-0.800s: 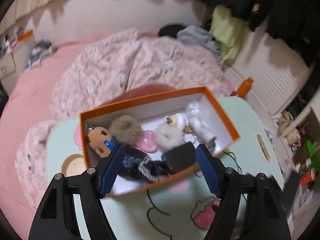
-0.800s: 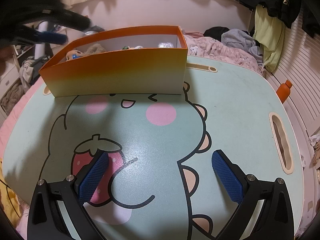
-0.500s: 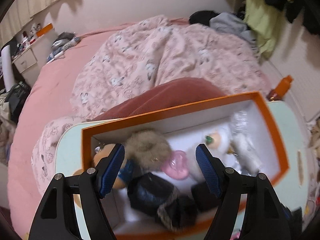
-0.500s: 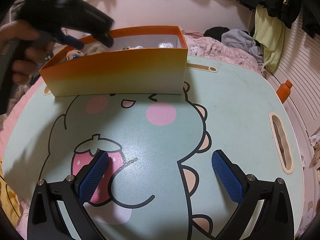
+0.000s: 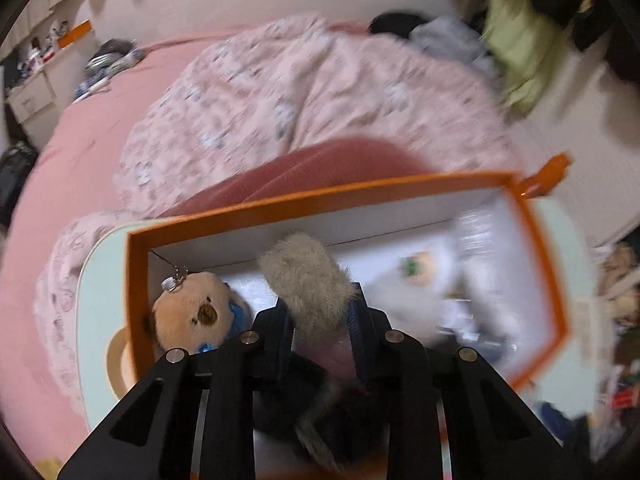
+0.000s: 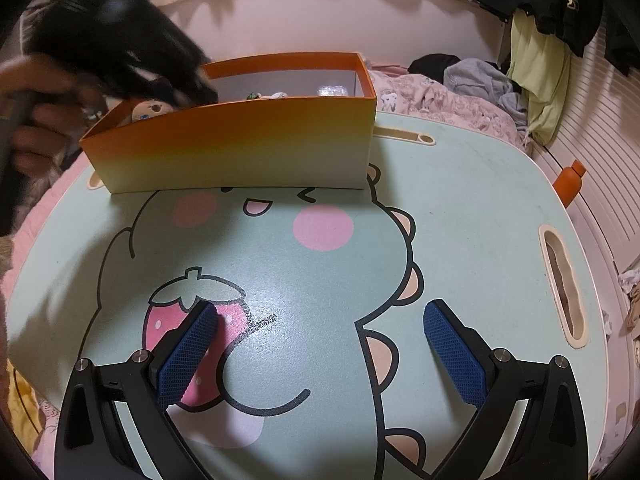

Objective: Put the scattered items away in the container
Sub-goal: 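Grasp the brown fluffy pompom inside the orange box with the left tool, then lift the brown pompom out and set it on the table with the left tool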

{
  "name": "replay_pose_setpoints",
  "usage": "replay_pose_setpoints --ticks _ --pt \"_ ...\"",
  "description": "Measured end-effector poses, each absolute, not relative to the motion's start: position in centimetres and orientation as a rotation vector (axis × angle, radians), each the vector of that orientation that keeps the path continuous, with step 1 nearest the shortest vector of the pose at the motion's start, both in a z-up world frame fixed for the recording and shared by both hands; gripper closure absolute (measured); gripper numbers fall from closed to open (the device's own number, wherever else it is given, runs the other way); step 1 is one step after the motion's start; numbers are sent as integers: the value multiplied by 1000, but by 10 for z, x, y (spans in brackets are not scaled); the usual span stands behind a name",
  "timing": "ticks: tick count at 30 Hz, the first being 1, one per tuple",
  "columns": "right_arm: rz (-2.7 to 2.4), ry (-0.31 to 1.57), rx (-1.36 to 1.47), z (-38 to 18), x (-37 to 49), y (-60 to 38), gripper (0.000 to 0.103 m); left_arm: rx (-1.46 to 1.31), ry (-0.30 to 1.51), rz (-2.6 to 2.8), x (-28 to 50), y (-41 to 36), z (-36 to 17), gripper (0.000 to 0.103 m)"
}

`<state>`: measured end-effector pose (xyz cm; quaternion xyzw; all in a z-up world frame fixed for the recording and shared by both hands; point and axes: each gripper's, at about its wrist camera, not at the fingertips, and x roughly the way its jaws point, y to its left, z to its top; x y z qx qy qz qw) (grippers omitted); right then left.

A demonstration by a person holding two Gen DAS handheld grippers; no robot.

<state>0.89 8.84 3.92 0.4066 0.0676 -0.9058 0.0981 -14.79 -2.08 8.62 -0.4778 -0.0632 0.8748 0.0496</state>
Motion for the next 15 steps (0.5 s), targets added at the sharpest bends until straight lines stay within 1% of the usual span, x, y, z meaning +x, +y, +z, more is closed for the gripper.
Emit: replay_pose_setpoints --ticks 3,5,8,11,15 --pt "-2681 200 1203 39 9 88 0 -1266 -189 2681 -114 -20 122 77" --pt "-2680 199 1203 39 9 89 0 -1163 -223 2658 -91 -21 142 77" --pt "-2680 198 1203 40 9 89 0 -1049 -238 2616 -62 -19 163 77" --pt "-2680 199 1203 40 9 89 0 -1008 -233 2573 -41 -16 165 77" --pt "-2680 197 1202 40 10 89 0 -1021 -259 2518 -26 -14 147 77"
